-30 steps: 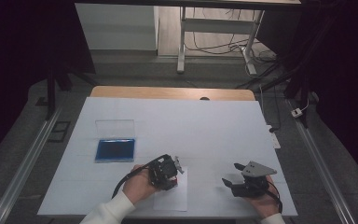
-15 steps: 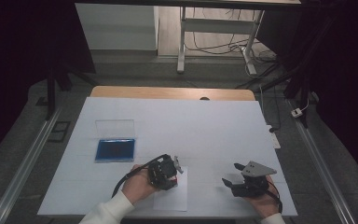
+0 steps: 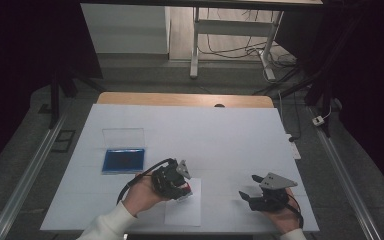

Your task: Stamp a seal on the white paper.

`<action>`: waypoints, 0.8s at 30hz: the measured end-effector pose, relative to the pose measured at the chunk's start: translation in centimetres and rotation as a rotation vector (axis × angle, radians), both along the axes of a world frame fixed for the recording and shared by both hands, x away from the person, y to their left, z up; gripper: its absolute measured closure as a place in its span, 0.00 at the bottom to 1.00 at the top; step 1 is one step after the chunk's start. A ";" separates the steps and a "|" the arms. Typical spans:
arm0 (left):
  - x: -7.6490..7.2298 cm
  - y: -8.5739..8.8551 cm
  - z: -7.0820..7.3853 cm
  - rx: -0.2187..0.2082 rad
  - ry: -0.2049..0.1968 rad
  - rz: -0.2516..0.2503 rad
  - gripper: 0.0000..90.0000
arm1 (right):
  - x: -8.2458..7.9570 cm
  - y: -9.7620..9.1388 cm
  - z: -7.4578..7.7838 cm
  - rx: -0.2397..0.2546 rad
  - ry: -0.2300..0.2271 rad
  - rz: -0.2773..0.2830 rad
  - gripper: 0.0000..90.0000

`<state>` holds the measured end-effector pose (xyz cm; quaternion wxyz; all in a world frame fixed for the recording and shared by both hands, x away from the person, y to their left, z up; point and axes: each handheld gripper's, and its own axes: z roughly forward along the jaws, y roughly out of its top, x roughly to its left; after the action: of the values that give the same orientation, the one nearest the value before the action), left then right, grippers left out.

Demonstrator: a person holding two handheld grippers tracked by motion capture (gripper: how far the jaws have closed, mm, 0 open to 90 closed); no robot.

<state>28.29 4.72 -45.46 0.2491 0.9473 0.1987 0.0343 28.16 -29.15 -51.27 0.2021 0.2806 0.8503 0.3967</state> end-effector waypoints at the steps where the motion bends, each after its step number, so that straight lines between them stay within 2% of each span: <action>1: 0.0 0.0 0.0 -0.003 0.000 0.000 0.78 | 0.0 0.0 0.0 0.002 -0.001 0.000 0.27; 17: -0.1 1.3 0.5 -0.068 0.006 -0.007 0.78 | 0.0 0.0 0.0 0.001 0.000 0.001 0.27; 24: 0.1 2.5 1.1 -0.099 -0.006 0.018 0.78 | 0.0 0.0 -0.1 0.005 0.000 -0.002 0.27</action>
<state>28.39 7.22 -44.39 0.2959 0.9319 0.2078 0.0293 28.17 -29.14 -51.40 0.2017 0.2818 0.8491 0.3987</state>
